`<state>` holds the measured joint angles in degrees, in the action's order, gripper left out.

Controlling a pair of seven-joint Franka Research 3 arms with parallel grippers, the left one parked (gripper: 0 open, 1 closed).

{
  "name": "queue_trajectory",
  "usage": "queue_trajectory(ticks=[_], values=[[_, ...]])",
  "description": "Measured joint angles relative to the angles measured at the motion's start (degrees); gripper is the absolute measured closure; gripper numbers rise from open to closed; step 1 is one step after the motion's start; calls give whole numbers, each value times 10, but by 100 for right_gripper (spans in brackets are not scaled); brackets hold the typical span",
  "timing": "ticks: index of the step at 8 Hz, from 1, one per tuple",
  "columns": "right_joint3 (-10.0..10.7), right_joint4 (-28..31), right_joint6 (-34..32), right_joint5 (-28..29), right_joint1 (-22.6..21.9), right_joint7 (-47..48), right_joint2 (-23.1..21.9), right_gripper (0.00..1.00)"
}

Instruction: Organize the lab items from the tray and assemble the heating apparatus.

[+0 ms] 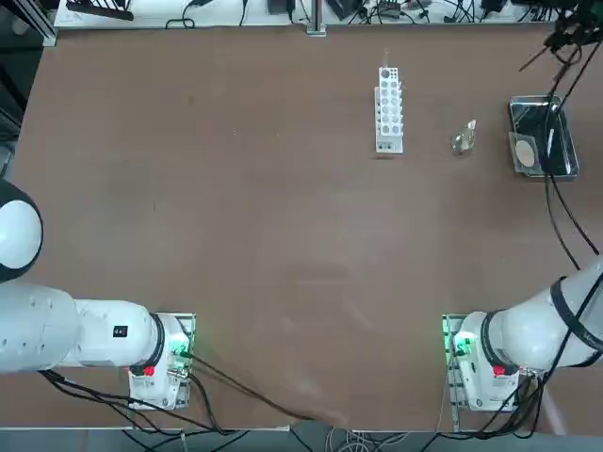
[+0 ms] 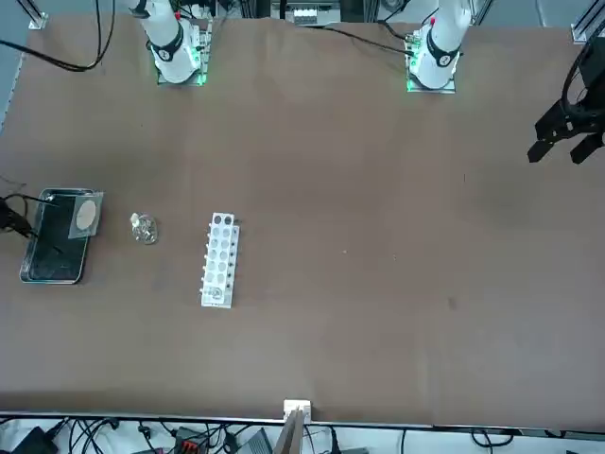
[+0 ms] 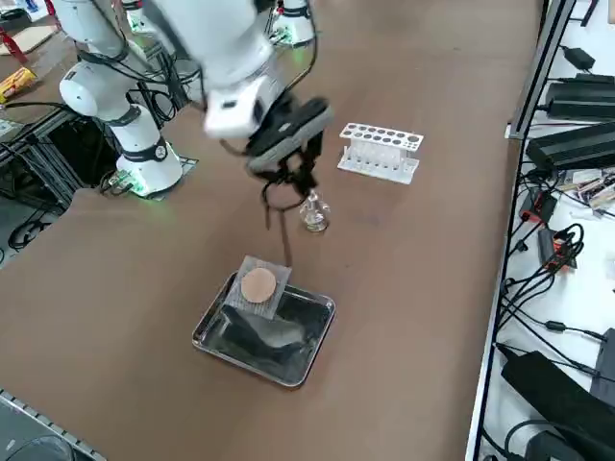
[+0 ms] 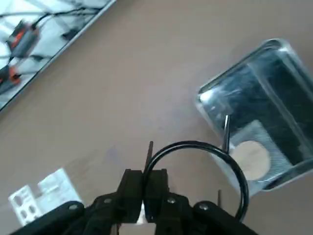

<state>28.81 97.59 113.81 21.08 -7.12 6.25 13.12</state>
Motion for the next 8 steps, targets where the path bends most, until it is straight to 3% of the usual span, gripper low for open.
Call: queue_trajectory(ticks=[3,5,8], values=[[-84,29,-2,-26,-4,34,-24,93],[-128,97,32,-28,-5,43,-58,93],[-160,226,127,-33,-6,37,-114,93]])
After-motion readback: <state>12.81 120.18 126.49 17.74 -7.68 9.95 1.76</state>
